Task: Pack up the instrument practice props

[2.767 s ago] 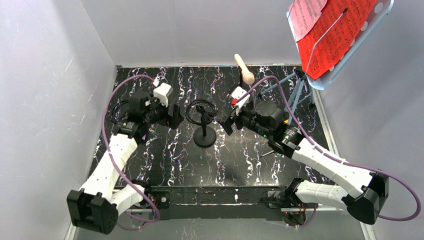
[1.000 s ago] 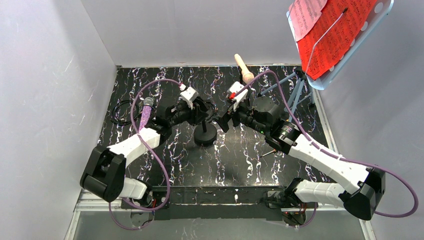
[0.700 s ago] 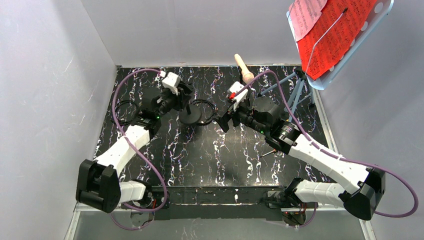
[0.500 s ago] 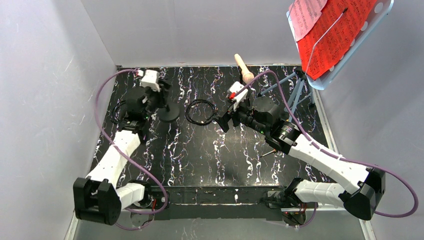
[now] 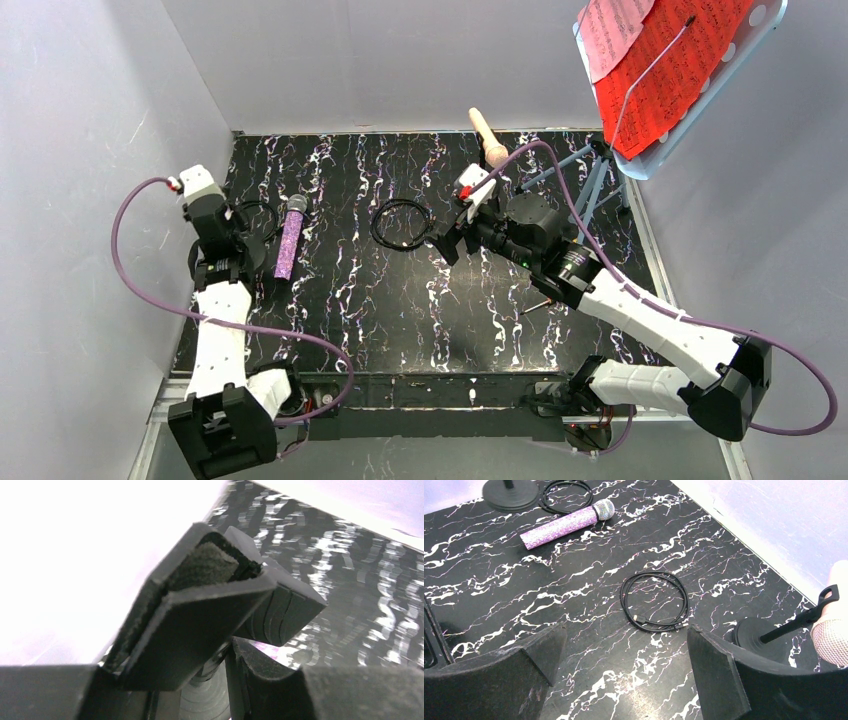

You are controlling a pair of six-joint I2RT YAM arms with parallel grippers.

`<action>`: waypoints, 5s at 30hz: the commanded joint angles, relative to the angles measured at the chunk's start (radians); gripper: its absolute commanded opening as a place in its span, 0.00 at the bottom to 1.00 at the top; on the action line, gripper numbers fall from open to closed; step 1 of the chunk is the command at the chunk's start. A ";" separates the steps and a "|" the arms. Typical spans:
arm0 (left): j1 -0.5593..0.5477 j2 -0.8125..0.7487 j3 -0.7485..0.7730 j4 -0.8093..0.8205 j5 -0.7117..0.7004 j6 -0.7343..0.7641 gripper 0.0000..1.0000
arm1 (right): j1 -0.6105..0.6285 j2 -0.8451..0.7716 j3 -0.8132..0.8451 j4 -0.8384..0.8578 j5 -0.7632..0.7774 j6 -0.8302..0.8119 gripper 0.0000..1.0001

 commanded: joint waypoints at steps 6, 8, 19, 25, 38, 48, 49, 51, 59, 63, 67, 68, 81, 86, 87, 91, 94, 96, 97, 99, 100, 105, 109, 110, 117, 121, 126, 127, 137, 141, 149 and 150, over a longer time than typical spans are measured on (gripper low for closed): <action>0.154 0.078 -0.067 0.163 -0.183 -0.101 0.00 | 0.001 -0.060 0.032 -0.045 -0.045 -0.035 0.99; 0.170 0.123 -0.069 0.206 -0.192 -0.098 0.00 | 0.000 -0.063 0.041 -0.058 -0.044 -0.043 0.99; 0.215 0.255 -0.126 0.456 -0.222 -0.027 0.00 | 0.001 -0.011 0.104 -0.095 -0.031 -0.069 0.99; 0.223 0.310 -0.130 0.528 -0.140 -0.041 0.01 | 0.001 0.017 0.120 -0.100 -0.034 -0.075 0.99; 0.223 0.316 -0.141 0.550 -0.062 -0.045 0.38 | 0.001 0.013 0.118 -0.099 -0.035 -0.077 0.99; 0.216 0.193 -0.192 0.467 -0.125 0.042 0.58 | 0.001 -0.002 0.113 -0.098 -0.051 -0.074 0.99; 0.209 0.180 -0.192 0.451 -0.136 0.052 0.58 | 0.001 -0.004 0.113 -0.098 -0.052 -0.071 0.99; 0.194 0.155 -0.185 0.404 -0.158 0.069 0.59 | 0.001 -0.006 0.113 -0.098 -0.055 -0.067 0.99; 0.106 0.012 -0.072 0.014 -0.295 0.057 0.63 | 0.001 -0.004 0.121 -0.095 0.000 -0.035 0.99; 0.038 -0.073 0.012 -0.172 -0.262 0.030 0.66 | 0.001 0.014 0.126 -0.080 0.079 -0.012 0.99; -0.025 -0.128 0.112 -0.313 -0.143 0.012 0.94 | 0.001 0.037 0.115 -0.036 0.160 0.017 0.99; -0.038 -0.139 0.130 -0.345 -0.109 0.012 0.95 | 0.001 0.044 0.117 -0.026 0.187 0.034 0.99; -0.293 -0.376 0.171 -0.521 0.049 0.067 0.98 | -0.001 0.325 0.429 -0.256 0.392 0.078 0.99; -0.364 -0.422 0.125 -0.542 0.117 0.023 0.98 | -0.065 0.447 0.601 -0.379 0.445 0.061 0.99; -0.373 -0.427 0.111 -0.539 0.159 0.024 0.98 | -0.084 0.477 0.671 -0.420 0.458 0.063 0.99; -0.409 -0.452 0.033 -0.529 0.258 0.008 0.98 | -0.154 0.592 0.837 -0.557 0.508 0.054 0.99; -0.444 -0.478 -0.039 -0.511 0.283 0.018 0.98 | -0.203 0.650 0.904 -0.600 0.539 0.045 0.99; -0.468 -0.495 -0.078 -0.494 0.293 0.031 0.98 | -0.238 0.693 0.947 -0.621 0.547 0.048 0.99; -0.478 -0.505 -0.105 -0.483 0.319 0.031 0.98 | -0.256 0.719 0.975 -0.637 0.548 0.051 0.99; -0.499 -0.521 -0.144 -0.452 0.321 0.021 0.98 | -0.286 0.775 1.038 -0.664 0.545 0.054 0.99; -0.509 -0.525 -0.162 -0.439 0.321 0.016 0.98 | -0.296 0.802 1.070 -0.680 0.540 0.053 0.99; -0.566 -0.515 -0.184 -0.396 0.310 0.037 0.97 | -0.353 0.950 1.227 -0.737 0.515 0.074 0.96; -0.608 -0.523 -0.186 -0.396 0.309 0.051 0.95 | -0.382 1.018 1.279 -0.738 0.461 0.086 0.93; -0.614 -0.526 -0.189 -0.394 0.312 0.053 0.95 | -0.388 1.030 1.287 -0.734 0.447 0.092 0.92; -0.629 -0.538 -0.195 -0.387 0.310 0.061 0.95 | -0.429 1.092 1.307 -0.717 0.348 0.122 0.80; -0.630 -0.540 -0.198 -0.380 0.313 0.064 0.95 | -0.429 1.104 1.307 -0.705 0.320 0.130 0.69; -0.631 -0.536 -0.199 -0.376 0.328 0.066 0.95 | -0.429 1.107 1.319 -0.708 0.294 0.140 0.52; -0.631 -0.536 -0.198 -0.376 0.327 0.066 0.95 | -0.429 1.102 1.320 -0.710 0.285 0.142 0.49; -0.633 -0.533 -0.199 -0.371 0.335 0.069 0.95 | -0.408 0.969 1.237 -0.721 0.198 0.133 0.10; -0.634 -0.526 -0.200 -0.371 0.341 0.070 0.95 | -0.376 0.882 1.163 -0.712 0.199 0.111 0.01; -0.635 -0.511 -0.200 -0.371 0.346 0.072 0.95 | -0.240 0.686 0.974 -0.695 0.235 0.009 0.01; -0.634 -0.510 -0.200 -0.371 0.346 0.072 0.95 | -0.212 0.658 0.943 -0.684 0.237 0.005 0.01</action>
